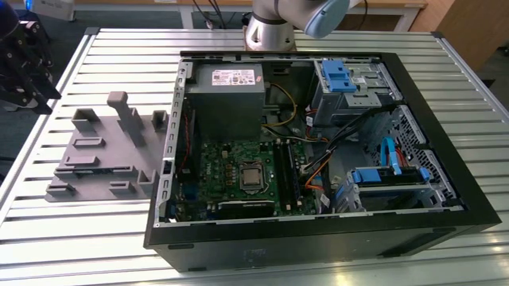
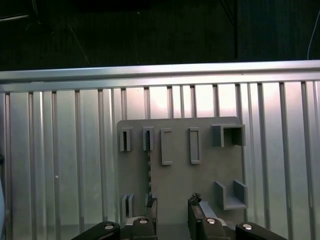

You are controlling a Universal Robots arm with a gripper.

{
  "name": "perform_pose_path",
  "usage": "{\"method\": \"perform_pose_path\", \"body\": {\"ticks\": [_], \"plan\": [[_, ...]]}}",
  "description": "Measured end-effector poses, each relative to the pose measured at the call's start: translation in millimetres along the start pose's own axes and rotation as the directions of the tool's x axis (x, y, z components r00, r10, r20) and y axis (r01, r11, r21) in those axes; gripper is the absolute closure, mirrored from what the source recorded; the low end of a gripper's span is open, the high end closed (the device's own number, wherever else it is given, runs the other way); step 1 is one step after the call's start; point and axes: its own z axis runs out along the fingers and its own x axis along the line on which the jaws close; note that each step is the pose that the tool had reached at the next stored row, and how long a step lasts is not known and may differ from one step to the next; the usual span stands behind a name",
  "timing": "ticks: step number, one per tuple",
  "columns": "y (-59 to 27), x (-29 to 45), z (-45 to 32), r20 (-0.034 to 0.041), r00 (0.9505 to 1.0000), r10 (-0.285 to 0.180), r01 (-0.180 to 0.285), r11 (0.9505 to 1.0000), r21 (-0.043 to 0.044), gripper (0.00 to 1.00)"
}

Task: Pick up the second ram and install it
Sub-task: 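Pick up the second ram and move it above second insertion slot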

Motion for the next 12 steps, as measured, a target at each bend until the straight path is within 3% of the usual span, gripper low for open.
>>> {"method": "perform_pose_path", "body": {"ticks": [12], "plan": [[-0.1,0.1,3.3,0.0000,1.0000,0.000,0.000,1.0000,0.0001,0.62]]}}
